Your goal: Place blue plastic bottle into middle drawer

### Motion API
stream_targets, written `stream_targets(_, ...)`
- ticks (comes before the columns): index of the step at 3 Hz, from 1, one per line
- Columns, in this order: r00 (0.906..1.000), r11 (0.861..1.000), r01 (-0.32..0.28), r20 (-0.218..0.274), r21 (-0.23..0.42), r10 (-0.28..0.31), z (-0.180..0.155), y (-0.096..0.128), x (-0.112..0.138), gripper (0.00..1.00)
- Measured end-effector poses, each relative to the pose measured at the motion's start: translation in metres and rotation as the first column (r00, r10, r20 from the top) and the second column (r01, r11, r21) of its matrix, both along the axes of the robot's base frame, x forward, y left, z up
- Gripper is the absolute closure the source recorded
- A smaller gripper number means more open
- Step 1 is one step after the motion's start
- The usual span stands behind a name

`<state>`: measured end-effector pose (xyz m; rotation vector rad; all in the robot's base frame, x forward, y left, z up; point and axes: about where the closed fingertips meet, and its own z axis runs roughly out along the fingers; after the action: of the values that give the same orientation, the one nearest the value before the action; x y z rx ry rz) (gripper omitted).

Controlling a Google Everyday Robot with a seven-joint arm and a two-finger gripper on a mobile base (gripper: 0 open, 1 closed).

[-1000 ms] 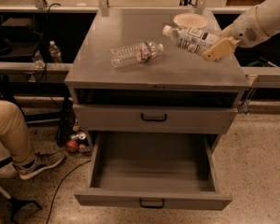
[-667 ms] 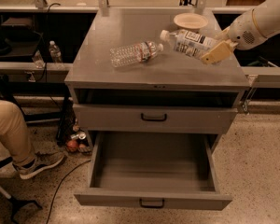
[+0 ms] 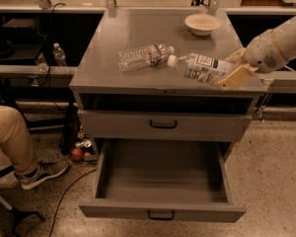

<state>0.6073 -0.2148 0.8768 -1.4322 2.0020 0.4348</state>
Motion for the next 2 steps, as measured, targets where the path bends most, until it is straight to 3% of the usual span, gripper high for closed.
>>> stream_targets(1, 0.9994, 0.997, -0.033, -0.004, -0.076, 0.033, -0.024, -0.003, -0.038, 1.0)
stream_targets(2, 0.9992, 0.989, -0.037, -0.023, -0.146, 0.034, -0.049, -0.007, -0.058, 1.0)
